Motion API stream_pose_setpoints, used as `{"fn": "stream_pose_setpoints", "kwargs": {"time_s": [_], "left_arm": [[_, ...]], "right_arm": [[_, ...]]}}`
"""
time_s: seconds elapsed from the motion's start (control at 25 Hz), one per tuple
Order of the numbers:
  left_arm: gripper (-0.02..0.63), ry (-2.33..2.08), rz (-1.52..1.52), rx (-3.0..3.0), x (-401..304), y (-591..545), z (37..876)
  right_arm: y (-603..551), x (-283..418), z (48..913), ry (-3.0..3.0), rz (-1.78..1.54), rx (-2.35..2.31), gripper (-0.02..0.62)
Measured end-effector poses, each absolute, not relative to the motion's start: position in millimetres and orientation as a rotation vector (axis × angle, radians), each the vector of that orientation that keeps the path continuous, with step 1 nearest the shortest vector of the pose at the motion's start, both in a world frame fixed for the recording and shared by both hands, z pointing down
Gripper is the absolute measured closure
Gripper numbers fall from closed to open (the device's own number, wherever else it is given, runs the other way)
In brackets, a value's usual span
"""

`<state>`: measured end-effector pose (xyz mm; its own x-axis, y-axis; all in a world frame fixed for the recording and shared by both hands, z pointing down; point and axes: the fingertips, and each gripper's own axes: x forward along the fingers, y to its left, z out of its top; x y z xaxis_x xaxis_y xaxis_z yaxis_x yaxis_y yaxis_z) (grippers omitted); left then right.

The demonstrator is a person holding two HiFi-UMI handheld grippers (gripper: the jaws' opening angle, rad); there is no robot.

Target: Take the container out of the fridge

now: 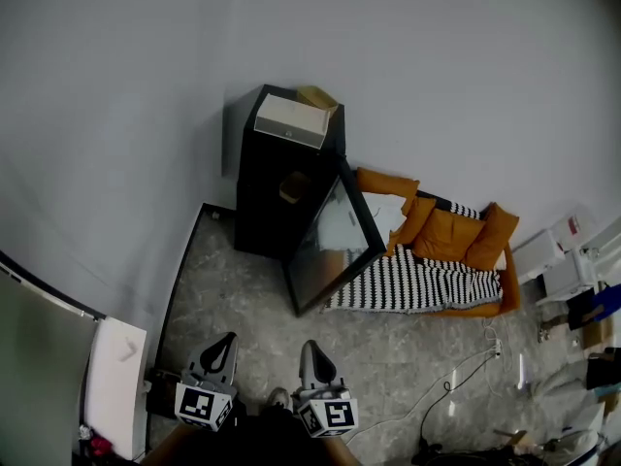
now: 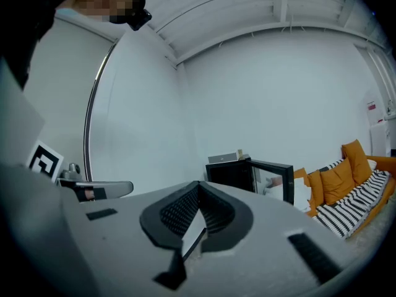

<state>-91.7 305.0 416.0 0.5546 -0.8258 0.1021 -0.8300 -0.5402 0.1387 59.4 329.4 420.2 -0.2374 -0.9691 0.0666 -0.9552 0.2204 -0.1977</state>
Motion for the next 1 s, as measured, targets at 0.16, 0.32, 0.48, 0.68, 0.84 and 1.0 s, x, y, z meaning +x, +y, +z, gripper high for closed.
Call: {"fn": "stream_pose_setpoints", "kwargs": {"time_s": [0.16, 0.32, 0.48, 0.68, 0.84, 1.0], "left_arm": [[0.601, -1.357, 0.028, 2.641, -105, 297, 415], [0.601, -1.311, 0.031, 2.658, -111, 291, 421], [0.601, -1.3, 0.033, 2.641, -114, 283, 427], [0.601, -1.353, 0.026, 2.623, -114, 255, 429], [0.601, -1.4, 0.028, 2.611, -111, 220, 427], [0.601, -1.451, 0.011, 2.611, -101, 179, 420]], "right_arm": [[322, 40, 422, 2.381, -0.306, -1.918, 0.595], [313, 31, 421, 2.36, -0.296, -1.955, 0.595], [301, 30, 426, 2.363, -0.31, -1.989, 0.595], [266, 35, 434, 2.366, -0.313, -1.962, 0.595], [225, 41, 438, 2.392, -0.304, -1.926, 0.595], [180, 49, 442, 2.428, -0.313, -1.878, 0.595]]}}
